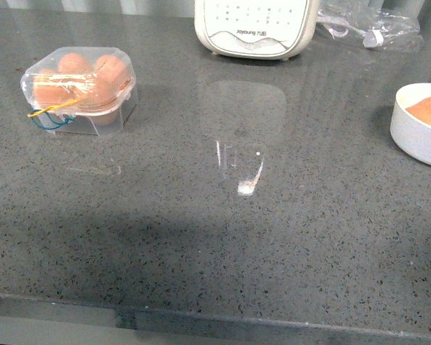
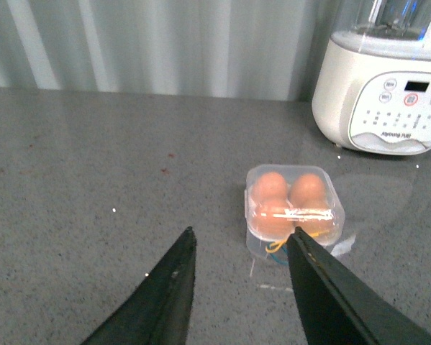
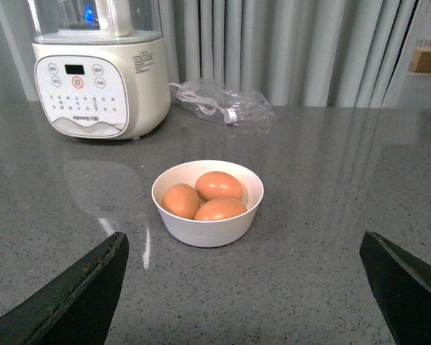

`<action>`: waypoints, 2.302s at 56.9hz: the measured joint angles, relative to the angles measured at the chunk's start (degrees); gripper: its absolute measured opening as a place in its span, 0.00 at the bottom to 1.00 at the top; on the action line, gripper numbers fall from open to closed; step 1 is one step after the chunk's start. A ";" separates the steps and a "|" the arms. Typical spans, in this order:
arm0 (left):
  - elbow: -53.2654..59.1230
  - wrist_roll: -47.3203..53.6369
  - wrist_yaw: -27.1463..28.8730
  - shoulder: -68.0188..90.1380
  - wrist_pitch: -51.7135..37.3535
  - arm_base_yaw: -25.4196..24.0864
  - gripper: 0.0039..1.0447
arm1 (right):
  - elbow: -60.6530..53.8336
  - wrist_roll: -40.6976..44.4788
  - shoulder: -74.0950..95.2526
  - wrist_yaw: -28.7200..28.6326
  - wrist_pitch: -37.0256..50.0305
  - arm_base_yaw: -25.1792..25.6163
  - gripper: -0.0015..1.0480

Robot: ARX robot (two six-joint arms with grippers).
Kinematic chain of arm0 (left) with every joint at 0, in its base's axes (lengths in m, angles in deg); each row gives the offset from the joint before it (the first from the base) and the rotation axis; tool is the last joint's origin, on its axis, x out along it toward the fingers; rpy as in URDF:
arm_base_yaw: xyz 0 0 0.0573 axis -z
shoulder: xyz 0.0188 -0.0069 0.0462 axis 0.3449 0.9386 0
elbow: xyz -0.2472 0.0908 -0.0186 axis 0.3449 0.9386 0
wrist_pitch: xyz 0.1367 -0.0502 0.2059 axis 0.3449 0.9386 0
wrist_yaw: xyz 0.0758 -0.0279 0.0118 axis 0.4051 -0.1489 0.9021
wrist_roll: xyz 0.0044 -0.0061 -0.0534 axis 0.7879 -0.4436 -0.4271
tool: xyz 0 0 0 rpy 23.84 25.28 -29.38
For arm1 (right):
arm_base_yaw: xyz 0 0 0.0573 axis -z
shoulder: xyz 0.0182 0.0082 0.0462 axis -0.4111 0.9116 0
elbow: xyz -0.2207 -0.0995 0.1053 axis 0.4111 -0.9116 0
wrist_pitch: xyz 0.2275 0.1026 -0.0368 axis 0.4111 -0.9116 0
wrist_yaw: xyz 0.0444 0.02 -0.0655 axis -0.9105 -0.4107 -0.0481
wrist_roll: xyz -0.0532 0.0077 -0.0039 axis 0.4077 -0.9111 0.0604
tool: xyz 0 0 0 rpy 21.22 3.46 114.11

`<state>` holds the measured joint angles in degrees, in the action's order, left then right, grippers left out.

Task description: Put egg into box

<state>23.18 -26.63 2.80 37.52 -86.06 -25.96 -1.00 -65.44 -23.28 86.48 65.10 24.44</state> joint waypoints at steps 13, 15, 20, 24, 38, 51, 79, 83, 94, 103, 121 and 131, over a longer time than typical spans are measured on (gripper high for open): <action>4.55 -0.79 5.29 -4.44 0.00 5.66 0.03 | 0.00 0.00 0.00 -0.04 0.00 0.00 0.93; 5.14 -0.92 5.40 -5.22 0.02 5.70 0.03 | 0.00 -0.02 0.00 -0.02 0.00 0.00 0.93; 6.25 -1.07 5.46 -6.82 0.26 5.70 0.03 | 0.00 -0.02 0.00 0.00 0.00 0.00 0.93; 7.28 -1.09 5.51 -8.26 0.79 5.70 0.03 | 0.00 0.00 0.00 0.00 0.00 0.00 0.93; 9.73 -1.09 5.53 -12.83 2.93 5.70 0.03 | 0.00 -0.02 0.00 0.00 0.00 0.00 0.93; 11.17 -1.11 5.53 -16.81 5.51 5.70 0.03 | 0.00 -0.02 0.00 0.00 0.00 0.00 0.93; 12.13 -1.25 5.55 -23.32 9.22 5.70 0.03 | 0.00 0.00 0.00 0.00 0.00 0.00 0.93; 12.13 -1.27 5.55 -27.63 14.86 5.70 0.03 | 0.00 0.00 0.00 -0.02 0.00 0.00 0.93; 12.13 -1.27 5.57 -33.24 19.30 5.70 0.03 | 0.00 -0.02 0.00 0.00 0.00 0.00 0.93; 12.13 -1.27 5.55 -33.27 19.43 5.70 0.03 | 0.00 -0.02 0.00 0.00 0.00 0.00 0.93; 12.13 -1.31 5.55 -33.24 19.45 5.70 0.37 | 0.00 -0.02 0.00 0.00 0.00 0.00 0.93; 12.13 -1.29 5.55 -33.27 19.45 5.70 0.68 | 0.00 -0.02 0.00 0.00 0.00 0.00 0.93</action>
<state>35.31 -27.92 8.35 4.25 -66.61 -20.26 -1.00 -65.46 -23.28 86.48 65.10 24.44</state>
